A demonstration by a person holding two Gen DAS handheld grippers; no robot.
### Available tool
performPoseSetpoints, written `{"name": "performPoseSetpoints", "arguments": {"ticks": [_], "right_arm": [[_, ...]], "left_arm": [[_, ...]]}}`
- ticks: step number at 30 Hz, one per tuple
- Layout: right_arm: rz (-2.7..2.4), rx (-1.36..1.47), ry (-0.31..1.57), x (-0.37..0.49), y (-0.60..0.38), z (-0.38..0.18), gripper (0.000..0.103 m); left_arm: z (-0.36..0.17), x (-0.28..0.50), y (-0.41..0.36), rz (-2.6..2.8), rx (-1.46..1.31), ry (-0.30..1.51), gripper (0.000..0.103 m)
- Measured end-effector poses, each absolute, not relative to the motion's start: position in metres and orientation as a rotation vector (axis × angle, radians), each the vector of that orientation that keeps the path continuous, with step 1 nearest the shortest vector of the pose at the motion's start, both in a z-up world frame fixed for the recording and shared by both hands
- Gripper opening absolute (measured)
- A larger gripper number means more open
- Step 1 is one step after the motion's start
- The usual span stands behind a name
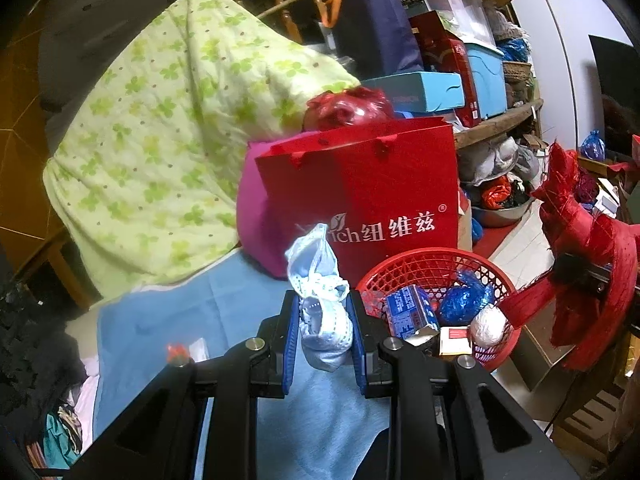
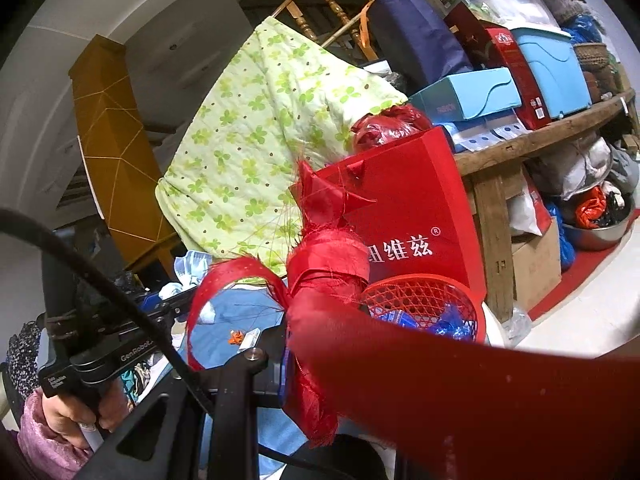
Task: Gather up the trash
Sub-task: 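Lower the tissue and red ribbon into the red basket and open both tools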
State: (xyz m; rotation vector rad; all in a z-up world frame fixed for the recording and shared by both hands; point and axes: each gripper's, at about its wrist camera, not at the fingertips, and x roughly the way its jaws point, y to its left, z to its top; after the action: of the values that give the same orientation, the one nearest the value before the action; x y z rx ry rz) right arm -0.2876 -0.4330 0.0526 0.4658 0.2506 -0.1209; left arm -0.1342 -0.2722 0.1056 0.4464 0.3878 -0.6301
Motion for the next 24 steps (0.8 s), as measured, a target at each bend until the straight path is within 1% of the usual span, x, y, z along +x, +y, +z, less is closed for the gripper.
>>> {"name": "performPoseSetpoints", "arguments": {"ticks": [24], "right_arm": [[-0.167,0.488,0.266,-0.290,-0.452,0.041,0.029]], "left_arm": [[0.094,-0.137,-0.310,-0.701,0.479,0.392,0.025]]}}
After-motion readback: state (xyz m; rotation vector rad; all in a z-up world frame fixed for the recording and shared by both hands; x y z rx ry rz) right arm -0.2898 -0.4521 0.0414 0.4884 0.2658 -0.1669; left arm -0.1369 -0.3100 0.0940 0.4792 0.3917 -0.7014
